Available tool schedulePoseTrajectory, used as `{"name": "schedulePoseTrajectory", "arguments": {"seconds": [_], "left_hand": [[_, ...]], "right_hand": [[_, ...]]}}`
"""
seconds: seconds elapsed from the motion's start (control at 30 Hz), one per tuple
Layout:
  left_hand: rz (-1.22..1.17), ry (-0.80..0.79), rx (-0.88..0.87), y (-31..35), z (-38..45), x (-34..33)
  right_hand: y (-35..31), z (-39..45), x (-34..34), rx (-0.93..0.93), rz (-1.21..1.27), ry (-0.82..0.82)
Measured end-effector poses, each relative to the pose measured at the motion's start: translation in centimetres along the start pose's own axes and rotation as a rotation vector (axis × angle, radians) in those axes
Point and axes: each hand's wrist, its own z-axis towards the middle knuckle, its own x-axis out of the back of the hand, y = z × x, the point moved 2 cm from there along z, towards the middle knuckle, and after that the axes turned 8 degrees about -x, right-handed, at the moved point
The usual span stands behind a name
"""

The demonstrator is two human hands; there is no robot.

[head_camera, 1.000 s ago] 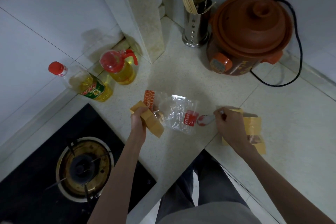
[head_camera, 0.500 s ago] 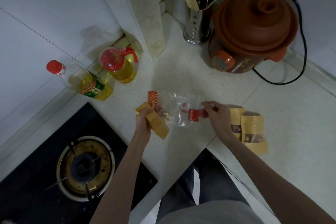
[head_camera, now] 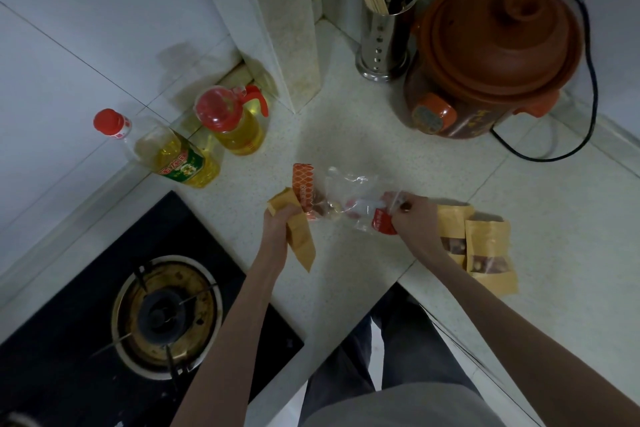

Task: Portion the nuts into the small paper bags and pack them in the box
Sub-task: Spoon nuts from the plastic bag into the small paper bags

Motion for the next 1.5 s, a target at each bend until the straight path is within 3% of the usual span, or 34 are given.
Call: {"name": "schedulePoseTrajectory", "arguments": {"seconds": [0.27,0.6,0.8,1.07,1.3,1.5], "left_hand": [[0.147,0.025,0.048,-1.8,-0.2,0.3],[0.186,-0.033,0.1,-3.1,0.2,0.3],[0.27,-0.024,-0.048,-1.7,1.6,0.1],[0.252,-0.027,0.019,-2.0,2.7,0.3],[0.193,-0.027,0.07,-2.8,2.7,-0.3],[0.023,0.061,0.153,-3.4,2.7,0.3]], "right_hand": [[0.3,0.3,-1.5,-0.019,-0.168,-0.102],[-2.2,0.6,-3.0,0.209,-0.315,-0.112],[-2.0,1.5,-3.4,0.204,-0.23,-0.071],[-2.8,2.4,-4.6,0.254,-0.229,-0.103],[-4.2,3.6,-5.0,0.16,-0.3,-0.156],[-2.8,4.4,-4.7,-0.035,-0.152,-0.228]]}}
